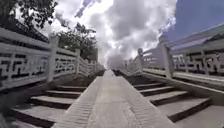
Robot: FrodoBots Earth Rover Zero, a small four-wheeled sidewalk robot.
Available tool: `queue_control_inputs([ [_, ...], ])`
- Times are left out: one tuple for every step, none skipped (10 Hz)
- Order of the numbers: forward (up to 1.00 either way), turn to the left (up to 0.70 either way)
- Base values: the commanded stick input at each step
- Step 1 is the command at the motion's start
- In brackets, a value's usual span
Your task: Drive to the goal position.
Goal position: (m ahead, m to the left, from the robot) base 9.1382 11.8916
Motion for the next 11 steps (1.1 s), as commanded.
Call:
queue_control_inputs([
  [0.70, 0.00],
  [0.70, 0.00],
  [0.70, 0.00],
  [0.70, 0.00],
  [0.70, 0.06],
  [0.70, 0.14],
  [0.70, 0.14],
  [0.70, 0.00],
  [0.70, 0.00],
  [0.70, 0.00],
  [0.70, 0.00],
])
